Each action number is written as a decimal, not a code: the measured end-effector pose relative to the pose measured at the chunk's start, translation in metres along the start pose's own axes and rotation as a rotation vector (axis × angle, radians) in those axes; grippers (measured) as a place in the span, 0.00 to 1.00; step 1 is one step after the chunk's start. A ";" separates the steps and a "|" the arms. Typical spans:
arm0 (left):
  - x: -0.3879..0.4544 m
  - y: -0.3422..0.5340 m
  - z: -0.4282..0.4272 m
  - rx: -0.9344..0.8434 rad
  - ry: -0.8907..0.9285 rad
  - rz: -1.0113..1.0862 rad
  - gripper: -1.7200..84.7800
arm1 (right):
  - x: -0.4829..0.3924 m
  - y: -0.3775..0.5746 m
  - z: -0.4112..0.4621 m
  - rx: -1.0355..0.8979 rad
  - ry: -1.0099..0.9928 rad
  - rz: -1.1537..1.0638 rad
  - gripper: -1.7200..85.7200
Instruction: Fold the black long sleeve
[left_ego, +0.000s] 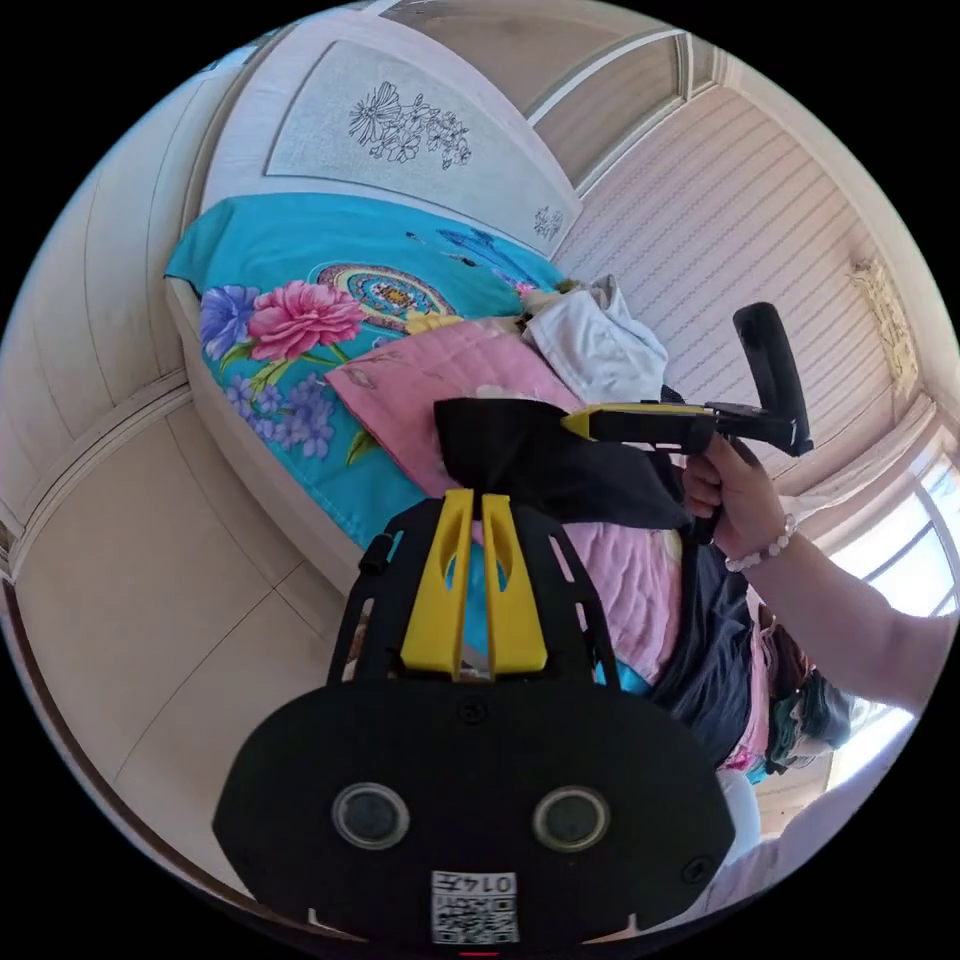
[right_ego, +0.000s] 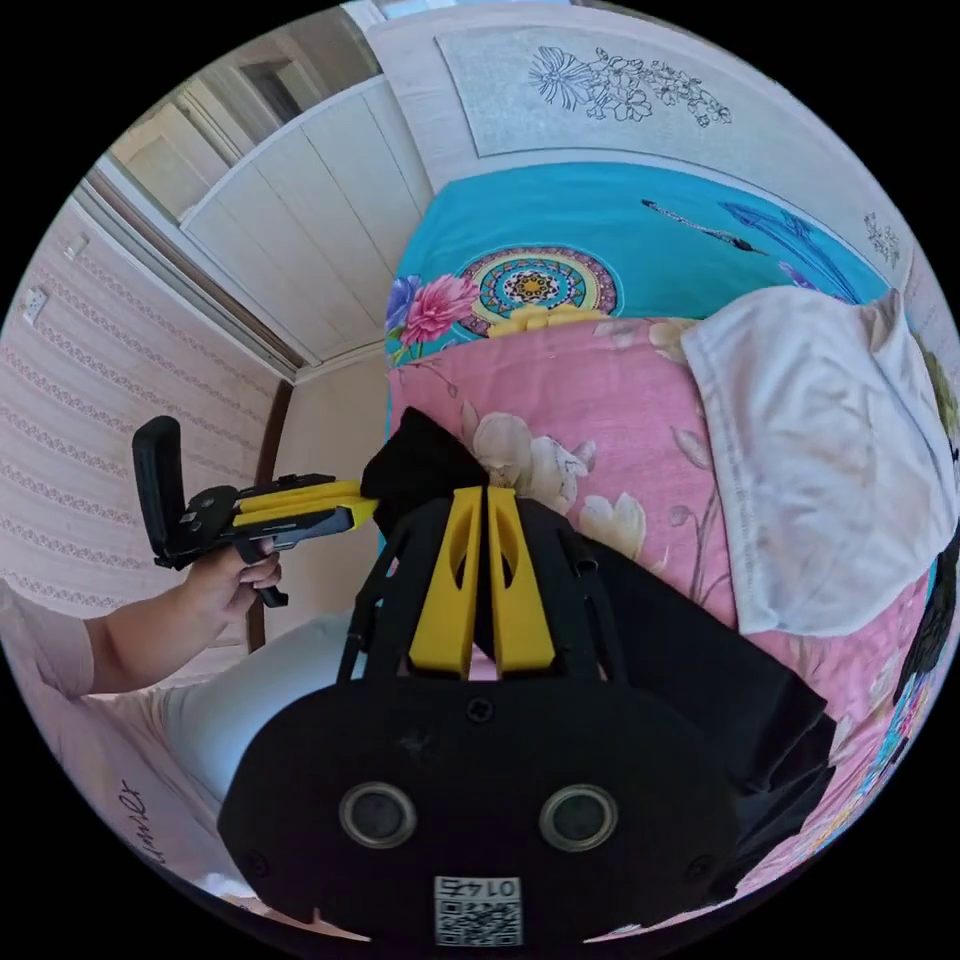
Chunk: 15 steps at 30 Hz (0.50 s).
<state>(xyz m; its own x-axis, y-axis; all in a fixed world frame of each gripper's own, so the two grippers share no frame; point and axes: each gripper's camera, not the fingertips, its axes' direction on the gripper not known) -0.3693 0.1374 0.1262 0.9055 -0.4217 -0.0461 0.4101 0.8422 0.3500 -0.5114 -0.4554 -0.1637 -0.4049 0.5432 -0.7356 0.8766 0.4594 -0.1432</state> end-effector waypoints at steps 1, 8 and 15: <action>0.014 0.003 -0.011 0.026 0.042 0.036 0.01 | 0.003 0.018 -0.019 0.060 -0.010 0.023 0.03; 0.171 0.038 -0.039 0.062 0.259 0.451 0.01 | 0.020 0.194 -0.124 0.353 -0.008 0.261 0.02; 0.336 0.112 -0.012 -0.065 0.511 0.800 0.01 | -0.008 0.430 -0.200 0.555 0.147 0.621 0.02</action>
<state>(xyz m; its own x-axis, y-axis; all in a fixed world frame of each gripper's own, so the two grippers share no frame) -0.0177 0.0938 0.1390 0.8521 0.4729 -0.2243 -0.3610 0.8412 0.4025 -0.1831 -0.1214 -0.0876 0.1966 0.6869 -0.6997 0.9363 -0.3434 -0.0740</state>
